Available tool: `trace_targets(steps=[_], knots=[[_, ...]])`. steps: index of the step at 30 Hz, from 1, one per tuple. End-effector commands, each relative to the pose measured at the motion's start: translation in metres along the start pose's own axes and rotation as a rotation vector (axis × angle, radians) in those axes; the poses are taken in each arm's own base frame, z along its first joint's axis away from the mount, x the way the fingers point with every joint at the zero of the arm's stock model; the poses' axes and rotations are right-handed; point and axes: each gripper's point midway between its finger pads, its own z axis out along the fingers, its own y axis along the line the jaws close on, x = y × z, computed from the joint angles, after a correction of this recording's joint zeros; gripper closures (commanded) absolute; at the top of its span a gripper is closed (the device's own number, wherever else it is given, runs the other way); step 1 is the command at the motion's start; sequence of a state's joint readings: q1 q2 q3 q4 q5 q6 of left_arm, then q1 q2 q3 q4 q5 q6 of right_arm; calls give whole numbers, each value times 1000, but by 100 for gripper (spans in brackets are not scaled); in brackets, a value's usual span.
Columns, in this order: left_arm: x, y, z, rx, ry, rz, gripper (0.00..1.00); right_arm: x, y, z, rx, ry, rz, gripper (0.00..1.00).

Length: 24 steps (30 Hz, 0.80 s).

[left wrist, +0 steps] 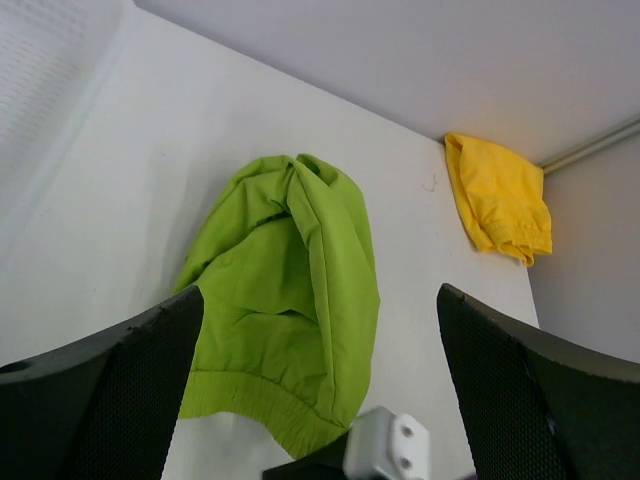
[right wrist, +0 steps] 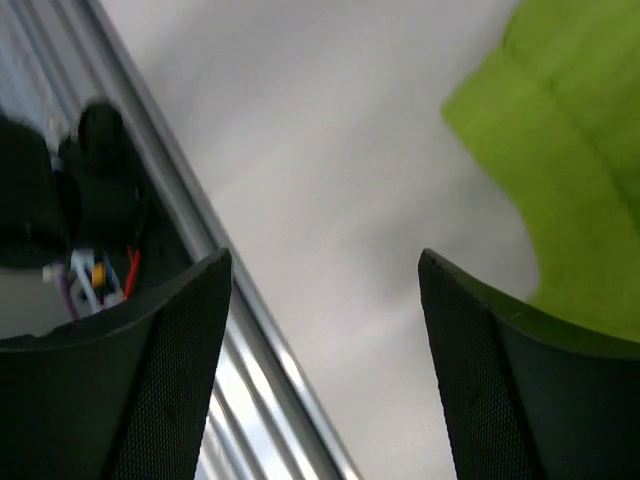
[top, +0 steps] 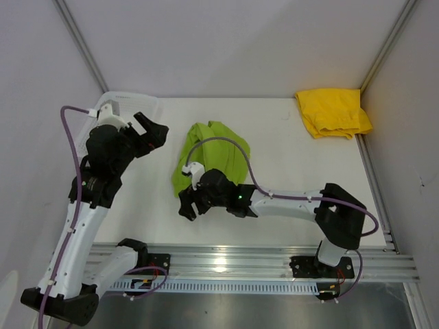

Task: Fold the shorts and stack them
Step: Flatten the shorts out

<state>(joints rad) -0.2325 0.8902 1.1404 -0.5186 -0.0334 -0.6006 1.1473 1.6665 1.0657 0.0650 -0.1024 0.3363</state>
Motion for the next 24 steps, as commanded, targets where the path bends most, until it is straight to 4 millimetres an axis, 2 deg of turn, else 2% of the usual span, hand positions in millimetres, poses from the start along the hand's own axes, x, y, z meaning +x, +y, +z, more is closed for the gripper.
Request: trace_targets(steps=[1,3,4,5,6,7,8,9,10,11,13,14,15,16,17,18,20,24], knots=[[-13,13,-27,-94,-22,24,1,-40,-6,40,129,-63,-33,24],[-15,15,-40,-92,-49,12,1,-30,-21,53,204,-6,-15,29],[-16,20,-44,-112,-68,8,1,-16,-38,68,271,26,-11,30],[-21,22,-55,-113,-102,6,1,-25,-41,74,300,26,-9,32],[-25,24,-62,-128,-125,6,1,-21,-45,80,325,43,-9,33],[-27,34,-68,-176,-143,8,1,-3,-62,89,400,95,-19,34],[-31,37,-74,-192,-160,8,1,-14,-59,96,408,76,-20,34],[-35,39,-83,-202,-185,12,1,-12,-62,100,427,85,-23,35],[-37,41,-89,-214,-197,15,1,2,-72,106,474,121,-33,35],[-40,45,-94,-235,-213,17,1,-6,-69,111,477,106,-39,36],[-45,46,-105,-236,-244,25,1,-5,-74,113,532,108,-60,37],[-47,48,-109,-245,-255,28,1,3,-77,118,549,124,-75,37],[-49,49,-112,-247,-263,34,1,-8,-76,119,574,98,-84,37],[-49,49,-114,-251,-266,38,1,-6,-78,119,590,109,-93,37],[-49,50,-116,-256,-265,43,1,-2,-79,123,602,116,-102,37],[-50,51,-117,-258,-268,48,1,-8,-78,123,616,100,-107,37],[-48,52,-117,-261,-264,54,1,-9,-79,123,637,102,-119,39],[-45,54,-117,-265,-258,64,1,-3,-92,126,714,120,-136,41]])
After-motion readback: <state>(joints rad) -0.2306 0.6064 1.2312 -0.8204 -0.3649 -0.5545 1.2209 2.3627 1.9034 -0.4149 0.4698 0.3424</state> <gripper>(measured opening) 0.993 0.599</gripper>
